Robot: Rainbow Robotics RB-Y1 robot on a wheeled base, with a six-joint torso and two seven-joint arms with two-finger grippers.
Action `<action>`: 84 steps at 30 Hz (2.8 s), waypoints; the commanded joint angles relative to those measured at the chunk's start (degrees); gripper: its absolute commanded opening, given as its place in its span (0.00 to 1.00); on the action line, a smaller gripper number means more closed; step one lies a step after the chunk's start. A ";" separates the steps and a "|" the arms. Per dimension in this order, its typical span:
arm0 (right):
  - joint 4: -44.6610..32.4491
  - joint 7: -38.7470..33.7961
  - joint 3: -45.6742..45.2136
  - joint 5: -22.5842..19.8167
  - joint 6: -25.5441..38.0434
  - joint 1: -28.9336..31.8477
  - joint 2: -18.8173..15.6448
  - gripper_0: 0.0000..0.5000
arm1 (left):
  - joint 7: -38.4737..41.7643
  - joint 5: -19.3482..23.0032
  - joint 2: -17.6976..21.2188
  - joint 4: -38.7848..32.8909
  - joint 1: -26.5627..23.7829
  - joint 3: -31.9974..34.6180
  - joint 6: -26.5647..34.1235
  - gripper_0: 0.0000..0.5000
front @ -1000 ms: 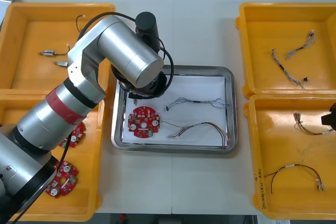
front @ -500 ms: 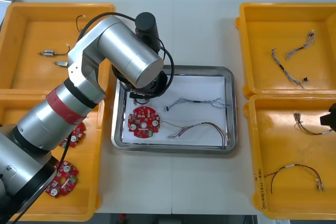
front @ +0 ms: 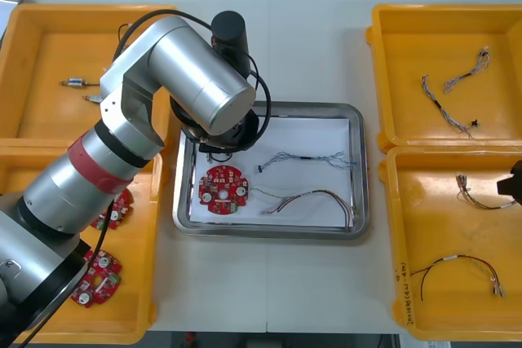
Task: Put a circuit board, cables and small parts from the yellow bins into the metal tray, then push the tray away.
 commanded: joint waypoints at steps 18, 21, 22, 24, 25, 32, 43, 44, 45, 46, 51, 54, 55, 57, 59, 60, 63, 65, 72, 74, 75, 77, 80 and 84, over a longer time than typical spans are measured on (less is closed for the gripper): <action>-0.74 2.83 8.19 -10.67 0.17 -5.89 -5.22 1.00 | 1.43 10.72 11.72 -14.88 0.52 16.46 12.48 1.00; -0.65 3.18 10.47 -11.99 0.17 -8.44 -5.39 1.00 | 0.72 13.10 13.48 -15.59 0.61 18.57 12.48 1.00; -0.65 3.36 11.88 -12.17 0.17 -9.58 -5.30 1.00 | 0.37 13.98 14.09 -15.76 0.52 19.36 12.48 1.00; -0.65 3.53 14.07 -12.52 0.17 -11.34 -5.30 1.00 | 0.02 15.21 15.15 -15.94 0.61 20.24 12.48 1.00; -0.74 3.44 14.87 -12.61 0.17 -12.04 -5.30 1.00 | -0.16 15.56 15.50 -15.85 0.52 20.60 12.48 1.00; -0.65 3.53 25.50 -12.87 0.17 -20.21 -3.63 1.00 | -6.13 18.37 19.10 -16.99 2.55 25.17 12.48 1.00; -0.65 3.88 44.92 -8.83 0.17 -28.91 -0.64 1.00 | -9.91 24.79 24.64 -21.39 9.49 32.64 12.48 1.00; -0.65 3.88 44.92 -8.83 0.17 -28.91 -0.64 1.00 | -9.91 24.79 24.64 -21.39 9.49 32.64 12.48 1.00; -0.65 3.88 48.09 -7.86 0.17 -30.23 0.23 1.00 | -10.26 26.19 25.26 -21.74 10.63 34.39 12.48 1.00; -0.65 3.97 50.11 -7.07 0.17 -31.02 0.94 1.00 | -10.53 27.07 25.78 -22.09 11.42 35.27 12.48 1.00; 0.23 4.15 57.40 -6.10 0.17 -34.10 2.87 1.00 | -11.14 27.86 28.07 -25.52 15.11 36.59 12.48 1.00; 1.81 4.24 61.53 -6.45 0.17 -35.95 3.22 1.00 | -11.41 28.57 29.03 -27.54 17.49 37.82 12.48 1.00; 2.34 4.24 62.77 -6.45 0.17 -36.56 3.31 1.00 | -11.49 29.01 29.21 -28.07 18.28 38.35 12.48 1.00; 3.57 4.24 65.58 -6.28 0.17 -37.53 3.40 1.00 | -11.58 30.06 29.39 -29.47 20.21 39.93 12.48 1.00; 4.80 4.32 67.86 -6.28 0.17 -38.49 3.49 1.00 | -11.58 30.68 29.65 -30.70 21.79 41.25 12.48 1.00; 5.32 4.32 68.74 -6.37 0.17 -38.93 3.57 1.00 | -11.58 30.68 29.65 -31.14 22.23 41.69 12.48 1.00; 6.99 4.68 71.38 -6.10 -0.67 -40.16 3.93 1.00 | -11.67 30.68 29.65 -32.64 23.82 43.10 12.48 1.00; 8.14 4.76 72.96 -5.93 -2.17 -40.96 4.10 1.00 | -11.93 30.94 29.83 -33.87 25.22 44.33 12.48 1.00; 11.65 5.11 76.83 -5.40 -8.50 -42.10 4.45 1.00 | -13.08 31.73 29.83 -34.92 28.47 48.19 12.48 1.00; 12.44 5.11 78.06 -5.22 -9.73 -42.45 4.36 1.00 | -13.43 31.82 29.83 -35.01 28.83 48.63 12.48 1.00; 12.79 5.11 78.94 -4.61 -10.34 -42.80 4.36 1.00 | -13.60 31.82 29.83 -34.92 29.26 48.98 12.48 1.00; 13.15 5.11 80.52 -3.82 -11.40 -43.15 4.36 1.00 | -13.87 31.73 29.83 -34.92 29.88 49.60 12.48 1.00; 13.59 4.85 82.72 -2.15 -13.15 -43.50 4.36 1.00 | -14.13 31.38 29.83 -35.01 31.11 50.74 12.48 1.00; 14.11 5.47 84.56 -1.79 -14.21 -44.30 4.45 1.00 | -14.39 29.71 29.83 -36.42 33.13 51.36 12.48 1.00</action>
